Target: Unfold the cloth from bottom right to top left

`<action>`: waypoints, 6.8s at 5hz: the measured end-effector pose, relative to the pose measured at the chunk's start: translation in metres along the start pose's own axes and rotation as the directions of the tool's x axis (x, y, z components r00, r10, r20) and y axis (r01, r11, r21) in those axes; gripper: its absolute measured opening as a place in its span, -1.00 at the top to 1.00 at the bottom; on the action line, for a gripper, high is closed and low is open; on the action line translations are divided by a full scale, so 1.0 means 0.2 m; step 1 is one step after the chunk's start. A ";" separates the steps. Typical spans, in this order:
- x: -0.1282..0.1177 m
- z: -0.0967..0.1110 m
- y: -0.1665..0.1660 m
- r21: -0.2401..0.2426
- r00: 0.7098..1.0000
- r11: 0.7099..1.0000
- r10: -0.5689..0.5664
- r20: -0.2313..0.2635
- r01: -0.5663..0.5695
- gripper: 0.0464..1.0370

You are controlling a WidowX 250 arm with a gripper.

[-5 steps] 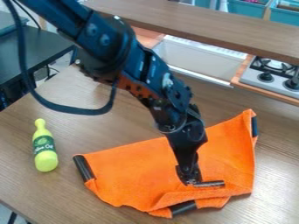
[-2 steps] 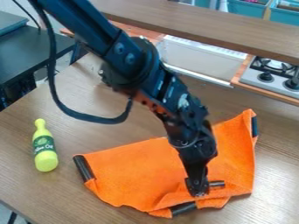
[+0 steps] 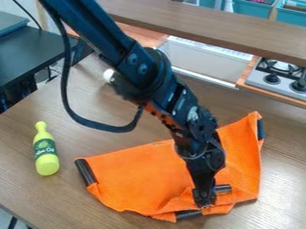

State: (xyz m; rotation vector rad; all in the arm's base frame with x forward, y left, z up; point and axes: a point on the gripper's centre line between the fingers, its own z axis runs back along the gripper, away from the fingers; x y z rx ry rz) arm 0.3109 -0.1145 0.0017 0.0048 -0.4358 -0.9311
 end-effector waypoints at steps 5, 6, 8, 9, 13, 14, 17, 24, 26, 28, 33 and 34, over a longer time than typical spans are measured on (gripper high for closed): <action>0.00 -0.06 -0.02 -0.014 1.000 1.000 0.000 -0.009 0.000 0.08; 0.00 -0.06 -0.02 -0.022 1.000 1.000 -0.005 0.000 0.005 -0.46; -0.01 -0.05 -0.03 -0.021 1.000 1.000 -0.009 -0.001 0.009 -0.79; -0.01 -0.05 -0.03 -0.024 1.000 1.000 -0.004 0.003 0.004 -0.20; 0.03 0.09 0.05 -0.019 0.998 0.999 0.028 0.061 -0.027 0.99; 0.06 0.17 0.14 0.000 0.994 0.998 0.059 0.093 -0.060 0.99; -0.01 0.20 0.48 0.039 0.982 0.982 0.181 0.048 -0.183 0.99; -0.30 0.12 1.03 0.147 0.910 0.912 0.400 -0.107 -0.384 0.99; -0.31 0.11 1.13 0.174 0.922 0.924 0.365 -0.133 -0.340 0.99; -0.32 0.10 1.22 0.163 0.944 0.951 0.289 -0.160 -0.264 0.99; -0.36 0.05 1.29 0.162 0.974 0.978 0.161 -0.158 -0.135 -0.48; -0.27 0.17 1.29 0.158 0.988 0.980 0.133 -0.084 -0.118 -0.91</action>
